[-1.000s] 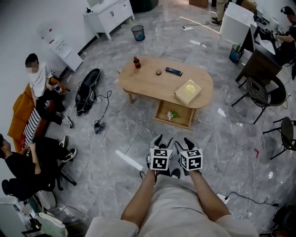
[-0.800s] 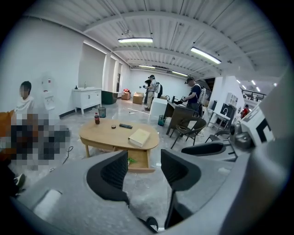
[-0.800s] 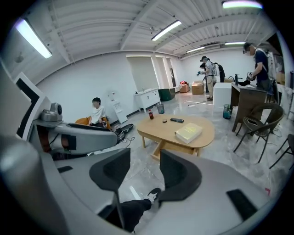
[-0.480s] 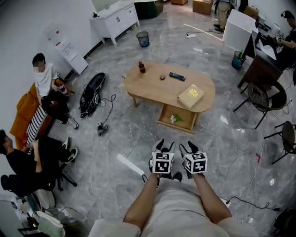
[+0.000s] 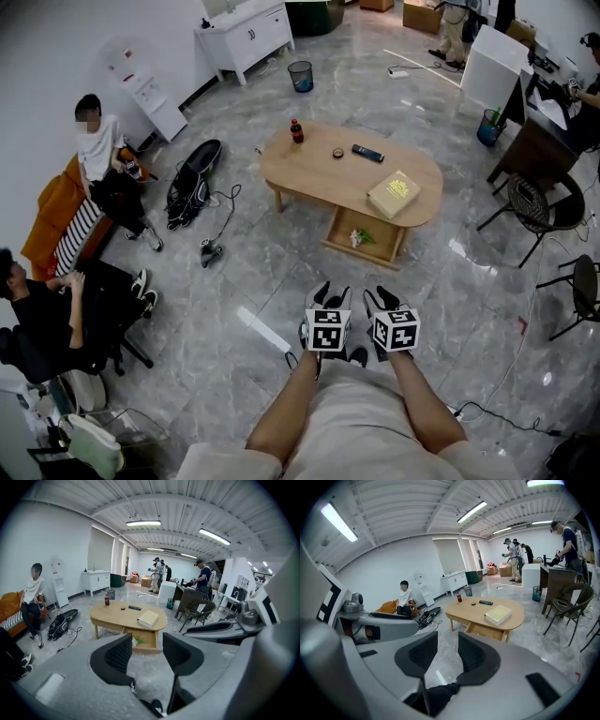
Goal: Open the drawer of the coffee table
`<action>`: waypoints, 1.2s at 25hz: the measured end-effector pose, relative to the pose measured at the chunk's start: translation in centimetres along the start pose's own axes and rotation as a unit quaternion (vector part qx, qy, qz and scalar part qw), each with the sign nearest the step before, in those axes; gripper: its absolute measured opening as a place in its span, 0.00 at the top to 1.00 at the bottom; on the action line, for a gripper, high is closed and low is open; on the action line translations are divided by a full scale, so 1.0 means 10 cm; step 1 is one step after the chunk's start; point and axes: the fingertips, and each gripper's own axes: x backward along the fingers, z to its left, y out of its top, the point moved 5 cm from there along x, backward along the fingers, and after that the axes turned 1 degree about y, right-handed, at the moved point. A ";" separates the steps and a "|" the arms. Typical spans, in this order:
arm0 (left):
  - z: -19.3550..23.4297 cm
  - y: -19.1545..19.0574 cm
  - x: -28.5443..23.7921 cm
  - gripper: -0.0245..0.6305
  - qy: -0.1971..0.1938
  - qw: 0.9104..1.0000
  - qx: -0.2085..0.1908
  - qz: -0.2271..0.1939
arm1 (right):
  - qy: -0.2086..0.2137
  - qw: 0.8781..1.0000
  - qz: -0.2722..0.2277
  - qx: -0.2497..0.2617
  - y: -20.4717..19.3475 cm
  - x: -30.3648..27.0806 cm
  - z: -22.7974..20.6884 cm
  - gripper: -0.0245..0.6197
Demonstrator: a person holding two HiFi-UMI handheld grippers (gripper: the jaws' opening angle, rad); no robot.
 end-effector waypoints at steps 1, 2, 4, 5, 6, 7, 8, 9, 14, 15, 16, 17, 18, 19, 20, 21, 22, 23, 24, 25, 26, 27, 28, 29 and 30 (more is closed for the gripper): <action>0.00 -0.01 0.01 0.64 0.001 1.000 -0.001 0.001 | 0.001 1.000 0.004 0.003 -0.02 0.00 0.01 0.74; 0.00 -0.03 0.02 0.64 0.001 1.000 -0.002 0.001 | 0.001 1.000 0.007 0.006 -0.04 -0.01 0.02 0.74; 0.00 -0.05 0.03 0.65 0.000 1.000 -0.001 -0.001 | -0.001 1.000 0.010 0.008 -0.06 0.00 0.01 0.75; -0.01 -0.06 0.04 0.66 0.000 1.000 0.000 -0.003 | -0.003 1.000 0.010 0.007 -0.05 0.00 0.01 0.77; -0.01 -0.06 0.04 0.67 0.001 1.000 -0.001 -0.005 | -0.005 1.000 0.009 0.006 -0.05 0.01 0.00 0.77; 0.00 -0.05 0.04 0.69 0.003 1.000 -0.003 -0.007 | -0.006 1.000 0.008 0.006 -0.05 0.02 -0.01 0.78; 0.00 -0.05 0.05 0.71 0.005 1.000 -0.005 -0.007 | -0.008 1.000 0.009 0.006 -0.05 0.02 -0.01 0.80; 0.00 -0.04 0.05 0.72 0.006 1.000 -0.005 -0.008 | -0.009 1.000 0.010 0.005 -0.06 0.03 -0.01 0.83; -0.01 -0.07 0.10 0.82 0.006 1.000 -0.001 -0.015 | -0.008 1.000 0.009 -0.001 -0.10 0.06 0.00 0.88; -0.01 -0.07 0.11 0.86 0.008 1.000 -0.001 -0.021 | -0.006 1.000 0.009 -0.002 -0.11 0.07 0.00 0.88; -0.01 -0.06 0.12 0.89 0.008 1.000 0.000 -0.027 | -0.002 1.000 0.008 -0.002 -0.11 0.08 0.01 0.89; -0.01 -0.05 0.12 0.91 0.006 0.999 0.002 -0.032 | 0.001 1.000 0.008 -0.002 -0.12 0.09 0.01 0.89; -0.02 -0.04 0.13 0.93 0.001 0.999 0.006 -0.036 | 0.004 1.000 0.007 -0.002 -0.12 0.10 0.01 0.90; -0.03 -0.03 0.14 0.94 -0.003 0.999 0.008 -0.038 | 0.006 1.000 0.006 -0.002 -0.12 0.10 0.01 0.90; -0.04 -0.03 0.14 0.94 -0.008 0.999 0.009 -0.037 | 0.007 1.000 0.005 -0.003 -0.12 0.10 0.01 0.91; -0.05 -0.04 0.14 0.94 -0.013 0.999 0.008 -0.034 | 0.006 1.000 0.003 -0.005 -0.12 0.10 0.01 0.91; -0.07 -0.05 0.14 0.94 -0.019 0.999 0.005 -0.030 | 0.005 1.000 0.002 -0.006 -0.12 0.11 0.01 0.92; -0.09 -0.06 0.15 0.95 -0.024 0.999 0.002 -0.027 | 0.003 1.000 0.001 -0.004 -0.11 0.11 0.02 0.92; -0.10 -0.06 0.16 0.94 -0.028 0.999 0.001 -0.025 | 0.001 1.000 0.000 -0.001 -0.11 0.12 0.02 0.92; -0.11 -0.07 0.17 0.95 -0.031 0.999 0.000 -0.022 | 0.000 1.000 -0.002 0.002 -0.11 0.12 0.03 0.93; -0.11 -0.09 0.18 0.95 -0.032 0.999 -0.002 -0.019 | 0.000 1.000 -0.004 0.004 -0.10 0.13 0.04 0.93; -0.12 -0.10 0.19 0.95 -0.031 0.999 -0.004 -0.017 | 0.001 1.000 -0.006 0.003 -0.11 0.14 0.05 0.93; -0.12 -0.11 0.19 0.95 -0.031 0.999 -0.006 -0.017 | 0.002 1.000 -0.008 0.002 -0.11 0.15 0.05 0.93; -0.11 -0.12 0.20 0.95 -0.032 0.999 -0.006 -0.017 | 0.002 1.000 -0.008 0.001 -0.12 0.15 0.05 0.93; -0.11 -0.12 0.20 0.95 -0.033 0.999 -0.004 -0.019 | 0.001 1.000 -0.008 0.000 -0.13 0.15 0.05 0.94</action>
